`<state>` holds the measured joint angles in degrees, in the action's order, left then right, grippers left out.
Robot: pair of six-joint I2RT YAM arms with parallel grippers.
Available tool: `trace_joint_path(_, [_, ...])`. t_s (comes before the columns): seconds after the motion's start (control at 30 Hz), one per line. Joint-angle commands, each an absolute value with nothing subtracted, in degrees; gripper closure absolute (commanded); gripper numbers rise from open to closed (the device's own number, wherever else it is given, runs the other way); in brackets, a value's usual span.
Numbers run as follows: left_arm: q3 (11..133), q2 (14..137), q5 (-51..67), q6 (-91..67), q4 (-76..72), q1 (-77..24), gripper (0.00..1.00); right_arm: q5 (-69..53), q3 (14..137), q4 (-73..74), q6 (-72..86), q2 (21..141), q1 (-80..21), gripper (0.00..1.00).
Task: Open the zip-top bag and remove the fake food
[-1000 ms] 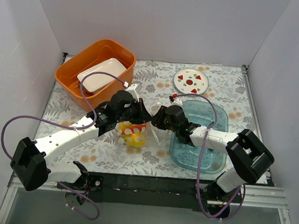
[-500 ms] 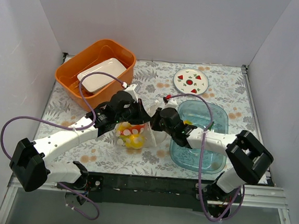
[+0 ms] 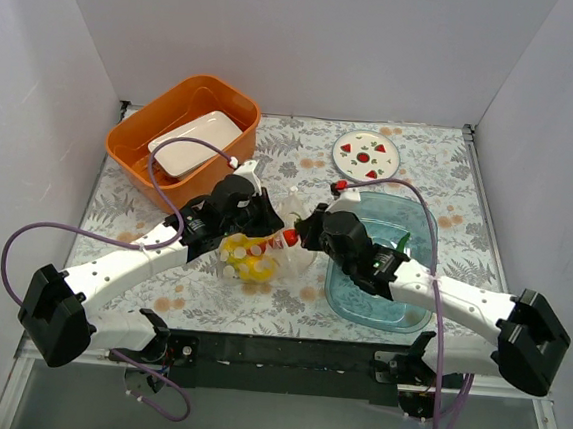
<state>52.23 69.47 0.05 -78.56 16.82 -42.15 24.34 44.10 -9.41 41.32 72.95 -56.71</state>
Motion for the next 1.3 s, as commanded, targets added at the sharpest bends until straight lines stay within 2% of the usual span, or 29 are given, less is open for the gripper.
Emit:
trace_joint_path(0.0, [52.5, 67.1, -2.0, -78.0, 17.5, -41.8, 1.0, 31.0, 44.3, -3.5, 38.5, 66.5, -56.9, 0.99])
trace_joint_path(0.27, [51.6, 66.8, -2.1, -78.3, 17.6, -41.5, 1.0, 35.8, 47.5, 9.0, 36.6, 55.8, -56.8, 0.99])
trace_joint_path(0.57, [52.0, 66.4, -1.5, -78.1, 17.6, -41.4, 1.0, 39.9, 54.4, 32.8, 38.7, 42.3, -56.8, 0.99])
trace_joint_path(0.87, [54.0, 66.4, -0.1, -77.5, 17.8, -41.4, 1.0, 43.7, 58.2, 57.5, 45.6, 42.8, -56.8, 0.99])
trace_joint_path(1.03, [54.7, 66.6, 2.3, -77.3, 18.0, -41.4, 1.0, 44.1, 49.9, 54.8, 44.7, 46.8, -53.1, 0.99])
trace_joint_path(1.13, [55.3, 66.4, 2.9, -77.0, 18.5, -41.4, 1.0, 38.9, 44.0, 45.3, 36.1, 49.8, -42.3, 0.99])
trace_joint_path(1.17, [55.3, 66.4, 2.9, -76.9, 18.4, -41.4, 1.0, 35.6, 42.7, 41.5, 33.9, 50.2, -39.5, 0.96])
trace_joint_path(1.2, [55.4, 66.4, 3.2, -76.7, 18.5, -41.4, 1.0, 29.7, 41.6, 36.6, 32.5, 50.6, -37.2, 0.89])
trace_joint_path(1.23, [55.5, 66.5, 3.3, -76.8, 18.5, -41.4, 1.0, 27.9, 41.0, 34.7, 31.4, 51.5, -35.6, 0.65])
trace_joint_path(1.27, [55.6, 66.5, 3.6, -76.6, 18.5, -41.4, 1.0, 27.3, 40.9, 33.9, 30.9, 51.9, -34.9, 0.52])
